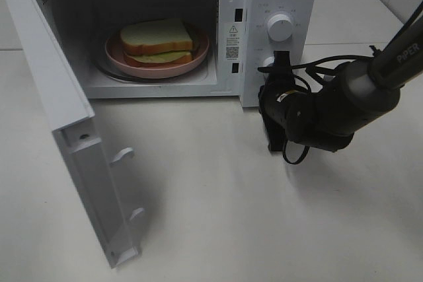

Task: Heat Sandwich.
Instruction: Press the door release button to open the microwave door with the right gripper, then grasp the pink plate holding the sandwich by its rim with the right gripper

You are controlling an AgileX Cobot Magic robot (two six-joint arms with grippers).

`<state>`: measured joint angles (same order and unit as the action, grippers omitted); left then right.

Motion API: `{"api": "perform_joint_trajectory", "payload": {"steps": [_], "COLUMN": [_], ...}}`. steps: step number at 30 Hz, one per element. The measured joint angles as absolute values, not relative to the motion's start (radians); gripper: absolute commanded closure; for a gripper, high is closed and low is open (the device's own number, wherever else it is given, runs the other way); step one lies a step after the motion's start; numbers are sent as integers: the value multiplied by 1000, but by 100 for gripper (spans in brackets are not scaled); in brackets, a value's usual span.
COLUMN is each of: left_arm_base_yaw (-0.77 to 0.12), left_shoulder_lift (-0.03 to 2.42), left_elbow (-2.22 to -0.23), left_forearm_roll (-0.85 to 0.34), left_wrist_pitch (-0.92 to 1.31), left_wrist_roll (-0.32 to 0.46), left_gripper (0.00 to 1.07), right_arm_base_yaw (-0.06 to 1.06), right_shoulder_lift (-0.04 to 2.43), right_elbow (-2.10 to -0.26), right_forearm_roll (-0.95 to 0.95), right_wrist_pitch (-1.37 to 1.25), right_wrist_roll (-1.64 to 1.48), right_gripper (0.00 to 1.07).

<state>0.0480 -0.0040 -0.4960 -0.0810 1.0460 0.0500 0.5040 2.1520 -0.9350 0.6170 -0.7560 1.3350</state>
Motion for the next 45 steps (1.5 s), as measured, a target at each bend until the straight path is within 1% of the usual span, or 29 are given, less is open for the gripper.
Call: {"api": "perform_joint_trajectory", "payload": {"steps": [6, 13, 17, 22, 34, 39, 45], "left_arm_base_yaw": [48, 48, 48, 48, 48, 48, 48], "left_shoulder_lift": [-4, -4, -4, -4, -4, -4, -4], "left_elbow": [-496, -496, -496, -496, -496, -496, -496], "left_forearm_roll": [-81, -81, -81, -81, -81, -81, -81], "left_wrist_pitch": [1046, 1046, 1046, 1046, 1046, 1046, 1046], "left_wrist_roll": [50, 50, 50, 50, 50, 50, 50], "left_gripper": [9, 9, 9, 9, 9, 9, 9], "right_arm_base_yaw": [492, 482, 499, 521, 533, 533, 533], "right_shoulder_lift": [2133, 2119, 2114, 2076, 1950, 1849, 1743], "right_elbow": [-917, -851, -817, -772, -656, -599, -589], "right_forearm_roll": [569, 416, 391, 395, 410, 419, 427], "right_wrist_pitch": [-742, -788, -808, -811, -801, -728, -595], "right_wrist_roll": [1347, 1524, 1549, 1552, 1529, 1472, 1371], "right_gripper": [107, 107, 107, 107, 107, 106, 106]}}
